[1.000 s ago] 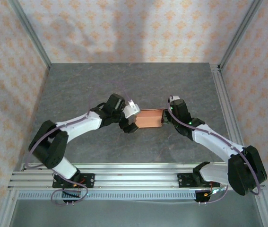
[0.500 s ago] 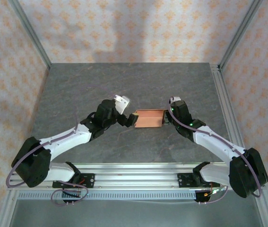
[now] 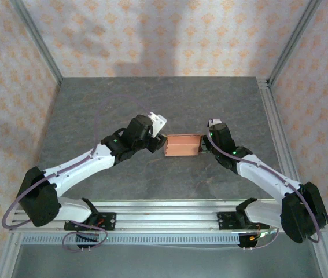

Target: Fold the paper box

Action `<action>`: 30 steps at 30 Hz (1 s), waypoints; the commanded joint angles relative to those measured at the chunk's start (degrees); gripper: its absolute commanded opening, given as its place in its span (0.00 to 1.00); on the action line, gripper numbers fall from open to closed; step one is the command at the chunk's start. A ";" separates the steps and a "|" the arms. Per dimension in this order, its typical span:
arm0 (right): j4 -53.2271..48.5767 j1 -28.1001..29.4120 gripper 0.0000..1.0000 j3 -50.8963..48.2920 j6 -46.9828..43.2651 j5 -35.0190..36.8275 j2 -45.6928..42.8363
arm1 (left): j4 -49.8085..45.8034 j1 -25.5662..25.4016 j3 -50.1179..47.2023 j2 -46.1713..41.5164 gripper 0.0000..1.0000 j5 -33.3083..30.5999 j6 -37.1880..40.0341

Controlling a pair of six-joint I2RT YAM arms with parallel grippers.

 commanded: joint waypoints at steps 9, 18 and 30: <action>-2.97 0.17 0.00 3.08 -0.59 -0.03 0.78 | -10.03 -2.15 8.08 6.73 0.46 -2.45 -2.43; -3.40 0.16 0.00 3.60 -0.27 -0.26 0.78 | -10.67 -2.07 11.37 11.22 0.27 -3.93 -7.49; -4.52 0.25 0.00 4.68 0.21 -0.52 2.12 | -14.79 -1.35 15.45 16.52 0.27 -2.22 -10.51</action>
